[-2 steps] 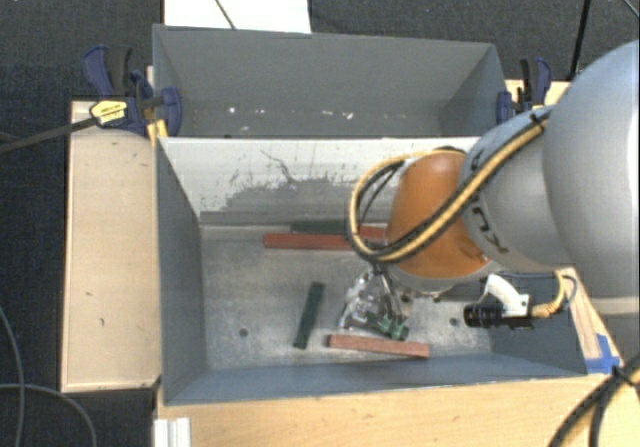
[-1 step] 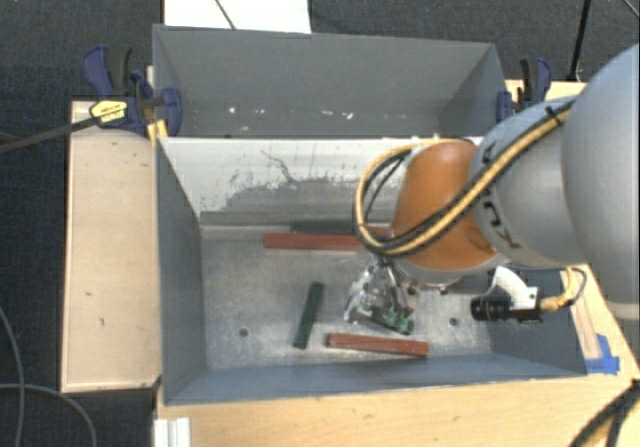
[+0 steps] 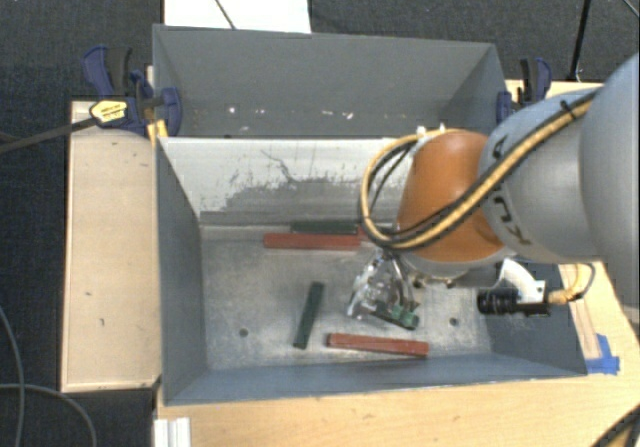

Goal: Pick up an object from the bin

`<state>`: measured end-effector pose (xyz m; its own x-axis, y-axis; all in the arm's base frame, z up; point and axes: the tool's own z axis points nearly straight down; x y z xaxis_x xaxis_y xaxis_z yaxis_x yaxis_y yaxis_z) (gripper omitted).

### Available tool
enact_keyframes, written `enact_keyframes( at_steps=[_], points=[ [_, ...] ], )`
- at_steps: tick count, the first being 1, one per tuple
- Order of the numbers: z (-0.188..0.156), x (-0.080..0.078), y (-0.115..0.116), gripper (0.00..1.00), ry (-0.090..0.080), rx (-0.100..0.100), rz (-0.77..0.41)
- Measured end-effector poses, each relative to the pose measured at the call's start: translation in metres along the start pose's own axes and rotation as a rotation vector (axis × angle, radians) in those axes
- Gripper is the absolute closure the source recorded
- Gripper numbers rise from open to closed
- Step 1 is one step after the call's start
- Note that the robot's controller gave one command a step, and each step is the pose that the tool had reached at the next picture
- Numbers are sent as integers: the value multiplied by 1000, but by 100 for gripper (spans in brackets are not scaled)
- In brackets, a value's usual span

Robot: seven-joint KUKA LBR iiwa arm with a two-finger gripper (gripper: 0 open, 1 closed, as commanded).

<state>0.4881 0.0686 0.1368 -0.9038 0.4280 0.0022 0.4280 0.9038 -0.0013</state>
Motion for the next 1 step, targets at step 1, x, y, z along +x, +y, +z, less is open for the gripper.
enact_keyframes(
  at_steps=[1],
  points=[
    [-19,0,0,100,0,0,0]
  ],
)
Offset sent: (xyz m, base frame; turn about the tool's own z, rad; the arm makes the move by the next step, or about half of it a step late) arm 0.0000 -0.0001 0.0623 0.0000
